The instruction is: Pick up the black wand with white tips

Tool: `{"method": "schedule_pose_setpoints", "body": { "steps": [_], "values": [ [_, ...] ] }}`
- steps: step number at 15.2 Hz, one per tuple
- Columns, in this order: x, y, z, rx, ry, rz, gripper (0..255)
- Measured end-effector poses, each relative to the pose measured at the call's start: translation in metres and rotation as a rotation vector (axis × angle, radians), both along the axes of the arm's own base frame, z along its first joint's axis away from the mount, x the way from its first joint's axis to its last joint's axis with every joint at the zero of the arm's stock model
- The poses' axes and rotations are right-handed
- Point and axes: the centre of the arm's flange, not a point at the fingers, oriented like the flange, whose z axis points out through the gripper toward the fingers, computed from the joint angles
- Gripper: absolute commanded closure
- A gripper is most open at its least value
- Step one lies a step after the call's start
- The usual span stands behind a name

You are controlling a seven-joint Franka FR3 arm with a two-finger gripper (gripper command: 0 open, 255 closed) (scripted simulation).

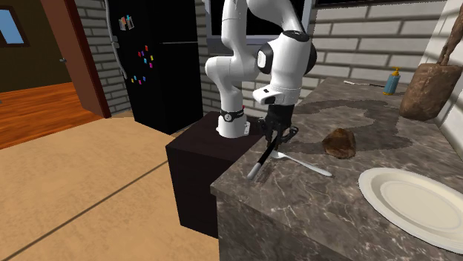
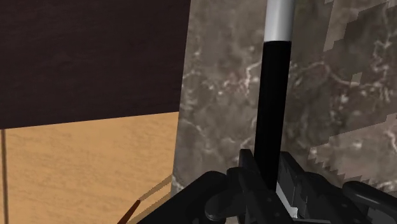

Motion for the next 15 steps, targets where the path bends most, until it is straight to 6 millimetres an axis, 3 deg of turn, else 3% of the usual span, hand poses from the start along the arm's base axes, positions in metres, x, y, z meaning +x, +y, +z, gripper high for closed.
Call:
{"method": "schedule_pose_setpoints", "body": {
  "steps": [15],
  "values": [
    [0.000,-0.001,0.074,0.000,0.000,0.000,255]
  ]
}}
